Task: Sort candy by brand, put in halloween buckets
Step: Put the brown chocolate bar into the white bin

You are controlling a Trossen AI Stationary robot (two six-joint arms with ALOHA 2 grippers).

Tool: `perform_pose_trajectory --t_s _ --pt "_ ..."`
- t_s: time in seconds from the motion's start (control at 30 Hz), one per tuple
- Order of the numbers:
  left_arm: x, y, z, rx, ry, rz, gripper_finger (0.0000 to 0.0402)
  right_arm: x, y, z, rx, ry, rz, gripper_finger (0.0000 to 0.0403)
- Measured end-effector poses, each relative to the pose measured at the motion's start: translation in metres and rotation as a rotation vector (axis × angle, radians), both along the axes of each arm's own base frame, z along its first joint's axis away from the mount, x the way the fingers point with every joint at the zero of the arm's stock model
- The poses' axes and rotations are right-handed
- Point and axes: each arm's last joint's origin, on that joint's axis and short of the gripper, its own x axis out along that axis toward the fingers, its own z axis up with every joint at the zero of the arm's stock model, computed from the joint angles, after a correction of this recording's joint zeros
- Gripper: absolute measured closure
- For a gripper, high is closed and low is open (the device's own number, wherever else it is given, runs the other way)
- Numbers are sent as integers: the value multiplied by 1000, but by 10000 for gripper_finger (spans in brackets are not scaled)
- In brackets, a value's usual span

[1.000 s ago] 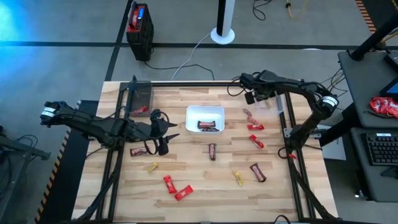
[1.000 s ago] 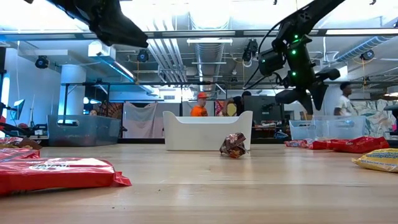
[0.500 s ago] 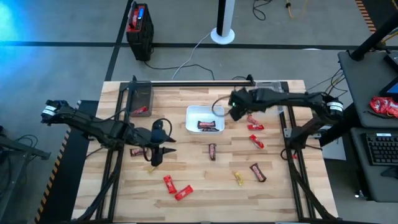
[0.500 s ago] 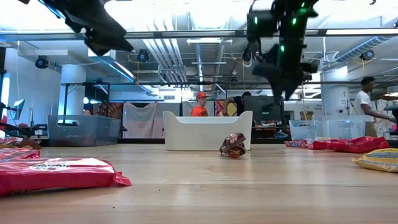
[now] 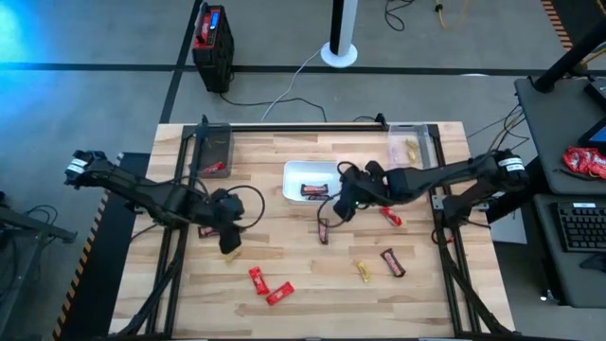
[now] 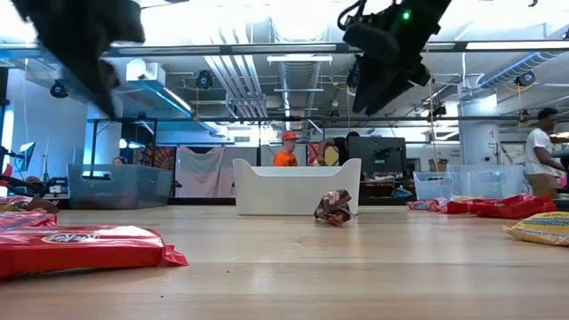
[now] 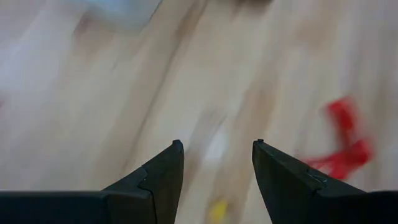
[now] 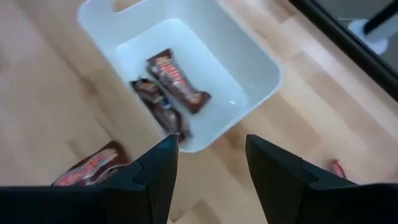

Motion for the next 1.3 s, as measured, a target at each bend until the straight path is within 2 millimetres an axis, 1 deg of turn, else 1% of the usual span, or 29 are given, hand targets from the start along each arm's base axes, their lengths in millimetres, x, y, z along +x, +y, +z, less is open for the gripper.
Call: perform_pose_trajectory --t_s 0.1,0.23,0.47,0.57,0.77,0.9,1.07,1.2,1.3 --pt "-11 3 -10 10 185 25 228 3 7 0 -3 -31 19 220" --pt "-17 2 -28 -7 364 14 228 4 11 1 -18 -42 25 220" --pt "-16 2 -61 27 532 51 228 4 11 0 -20 -37 23 220" --pt "-16 2 -71 49 589 55 228 5 11 -2 -23 -29 27 220" --pt "-12 1 -82 118 634 26 228 7 12 -5 -24 -20 29 220" --pt "-8 0 -88 126 630 -3 228 8 12 -5 -23 -25 29 220" --pt "-8 1 -101 131 637 -17 232 8 12 -5 -23 -30 29 220" --pt "-9 0 -106 128 632 -18 253 8 12 -5 -22 -36 29 220" --pt "-7 0 -104 126 625 -30 288 9 12 -5 -22 -36 29 220"
